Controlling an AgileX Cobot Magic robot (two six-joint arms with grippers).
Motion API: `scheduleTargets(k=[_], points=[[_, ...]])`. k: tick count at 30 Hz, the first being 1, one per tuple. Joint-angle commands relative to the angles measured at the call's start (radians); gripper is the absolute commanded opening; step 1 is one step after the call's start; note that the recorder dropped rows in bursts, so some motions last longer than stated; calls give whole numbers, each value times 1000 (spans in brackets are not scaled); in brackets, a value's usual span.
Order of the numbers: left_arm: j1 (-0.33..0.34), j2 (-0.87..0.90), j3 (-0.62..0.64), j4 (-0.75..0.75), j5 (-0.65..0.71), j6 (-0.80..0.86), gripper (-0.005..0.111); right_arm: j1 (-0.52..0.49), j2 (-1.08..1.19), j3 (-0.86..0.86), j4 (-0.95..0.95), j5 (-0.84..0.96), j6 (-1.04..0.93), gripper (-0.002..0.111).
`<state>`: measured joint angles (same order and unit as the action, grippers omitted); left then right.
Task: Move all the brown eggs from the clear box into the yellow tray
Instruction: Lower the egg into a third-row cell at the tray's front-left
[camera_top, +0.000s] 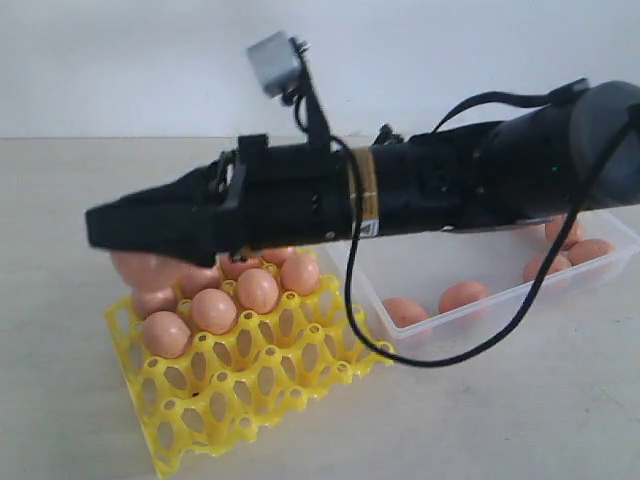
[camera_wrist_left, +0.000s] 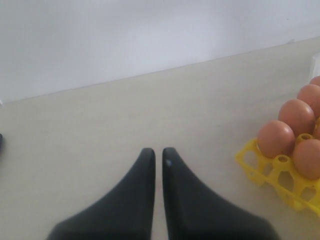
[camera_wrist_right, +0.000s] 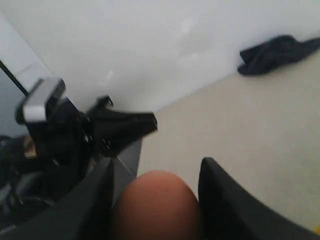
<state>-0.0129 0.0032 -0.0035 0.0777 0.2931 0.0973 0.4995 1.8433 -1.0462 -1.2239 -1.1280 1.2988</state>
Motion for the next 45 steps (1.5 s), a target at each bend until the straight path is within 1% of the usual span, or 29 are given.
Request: scheduleTargets(k=[1, 5, 7, 12, 17, 21, 24, 29, 32, 38, 41, 45], points=[[-8, -3, 3, -2, 0, -3, 4, 112, 25, -1, -110, 332, -27, 0], [-8, -3, 3, -2, 0, -3, 4, 158, 37, -1, -120, 486, -27, 0], [-8, -3, 3, -2, 0, -3, 4, 162, 47, -1, -120, 515, -27, 0], [-8, -3, 3, -2, 0, -3, 4, 162, 96, -3, -86, 515, -56, 0], [-8, -3, 3, -2, 0, -3, 4, 162, 158, -3, 126, 509, -209, 0], [-8, -3, 3, -2, 0, -3, 4, 162, 183, -3, 168, 497, -274, 0], [-8, -3, 3, -2, 0, -3, 4, 162, 200, -3, 179, 470, -400, 0], [-8, -3, 3, -2, 0, -3, 4, 162, 213, -3, 267, 403, -608, 0], [-8, -3, 3, -2, 0, -3, 4, 162, 213, -3, 328, 396, -644, 0], [-8, -3, 3, -2, 0, -3, 4, 162, 213, -3, 327, 400, -655, 0], [-8, -3, 3, -2, 0, -3, 4, 162, 213, -3, 327, 400, -647, 5], [-8, -3, 3, -2, 0, -3, 4, 162, 213, -3, 322, 402, -646, 24]])
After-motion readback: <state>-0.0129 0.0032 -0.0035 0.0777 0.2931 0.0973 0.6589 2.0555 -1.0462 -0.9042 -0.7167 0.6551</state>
